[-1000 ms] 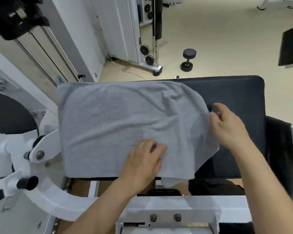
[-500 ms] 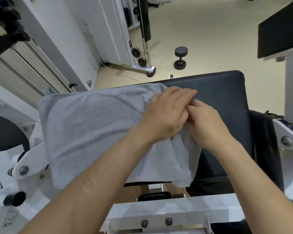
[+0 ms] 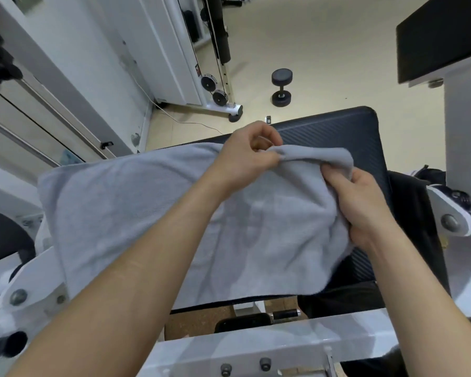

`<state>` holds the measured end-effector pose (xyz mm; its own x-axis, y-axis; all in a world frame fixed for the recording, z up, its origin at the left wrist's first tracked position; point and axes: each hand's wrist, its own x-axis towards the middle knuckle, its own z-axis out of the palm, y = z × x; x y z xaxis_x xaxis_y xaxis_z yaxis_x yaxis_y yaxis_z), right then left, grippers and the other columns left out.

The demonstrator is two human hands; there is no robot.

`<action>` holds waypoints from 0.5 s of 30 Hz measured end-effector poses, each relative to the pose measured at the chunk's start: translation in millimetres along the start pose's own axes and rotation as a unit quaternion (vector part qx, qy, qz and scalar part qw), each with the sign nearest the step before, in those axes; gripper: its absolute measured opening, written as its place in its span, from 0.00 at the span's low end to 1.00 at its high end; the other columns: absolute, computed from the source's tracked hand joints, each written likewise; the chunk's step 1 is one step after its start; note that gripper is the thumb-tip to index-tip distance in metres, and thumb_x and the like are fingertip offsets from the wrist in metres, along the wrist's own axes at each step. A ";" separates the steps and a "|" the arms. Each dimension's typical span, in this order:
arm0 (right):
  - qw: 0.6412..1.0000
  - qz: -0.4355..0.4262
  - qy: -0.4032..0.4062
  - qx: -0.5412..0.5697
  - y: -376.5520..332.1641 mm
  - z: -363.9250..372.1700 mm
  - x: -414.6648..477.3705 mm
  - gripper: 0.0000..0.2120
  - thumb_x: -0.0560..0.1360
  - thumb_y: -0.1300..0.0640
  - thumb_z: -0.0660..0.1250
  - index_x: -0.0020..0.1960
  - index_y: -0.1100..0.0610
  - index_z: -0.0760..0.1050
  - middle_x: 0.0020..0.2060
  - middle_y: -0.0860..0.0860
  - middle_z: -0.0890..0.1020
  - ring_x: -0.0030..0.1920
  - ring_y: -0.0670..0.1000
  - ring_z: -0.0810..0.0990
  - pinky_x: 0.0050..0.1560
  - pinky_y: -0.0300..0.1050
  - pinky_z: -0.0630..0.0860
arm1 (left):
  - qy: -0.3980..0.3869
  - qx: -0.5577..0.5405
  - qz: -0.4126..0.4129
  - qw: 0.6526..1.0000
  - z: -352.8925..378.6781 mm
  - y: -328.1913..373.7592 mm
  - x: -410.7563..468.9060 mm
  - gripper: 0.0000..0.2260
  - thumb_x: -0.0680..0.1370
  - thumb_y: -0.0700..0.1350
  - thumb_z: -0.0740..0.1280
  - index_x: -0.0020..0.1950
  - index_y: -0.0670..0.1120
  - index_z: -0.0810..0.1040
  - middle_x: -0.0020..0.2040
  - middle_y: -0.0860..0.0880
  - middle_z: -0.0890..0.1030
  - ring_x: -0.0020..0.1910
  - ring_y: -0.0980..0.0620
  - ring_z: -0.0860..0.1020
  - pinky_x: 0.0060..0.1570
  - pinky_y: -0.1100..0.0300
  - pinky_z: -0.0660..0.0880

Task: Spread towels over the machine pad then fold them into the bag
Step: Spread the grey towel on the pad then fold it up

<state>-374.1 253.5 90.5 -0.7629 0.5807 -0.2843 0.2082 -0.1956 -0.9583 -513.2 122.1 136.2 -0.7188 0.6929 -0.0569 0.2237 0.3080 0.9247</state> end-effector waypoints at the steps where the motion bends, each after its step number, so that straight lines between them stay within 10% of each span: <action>1: 0.999 0.011 0.028 -0.021 -0.8 -4.0 1.1 0.13 0.78 0.49 0.65 0.44 0.59 0.80 0.39 0.52 0.84 0.40 0.49 0.81 0.41 0.45 0.75 | -0.027 -0.025 -0.015 0.999 -0.9 5.1 3.2 0.06 0.69 0.40 0.69 0.43 0.49 0.78 0.29 0.57 0.75 0.28 0.57 0.69 0.33 0.61 0.68; 8: 0.921 -0.116 0.170 -0.331 -5.7 -36.5 7.4 0.16 0.79 0.51 0.59 0.38 0.60 0.69 0.30 0.51 0.73 0.34 0.53 0.69 0.33 0.49 0.62 | 0.087 -0.007 0.106 0.991 26.3 20.9 45.8 0.12 0.72 0.27 0.65 0.41 0.43 0.81 0.34 0.56 0.80 0.33 0.66 0.75 0.40 0.72 0.70; 15: 0.883 -0.054 0.174 -0.433 9.9 -51.8 20.6 0.16 0.78 0.45 0.61 0.59 0.53 0.68 0.45 0.53 0.80 0.43 0.58 0.74 0.41 0.50 0.69 | 0.042 0.316 0.151 0.936 54.0 -7.8 84.2 0.12 0.75 0.39 0.64 0.54 0.52 0.80 0.50 0.53 0.80 0.54 0.48 0.75 0.55 0.47 0.73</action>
<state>-356.0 304.4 73.7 -0.6042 0.7960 -0.0368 0.6503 0.4658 -0.6001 -539.9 213.2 103.9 -0.6026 0.7653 0.2261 0.7510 0.4479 0.4852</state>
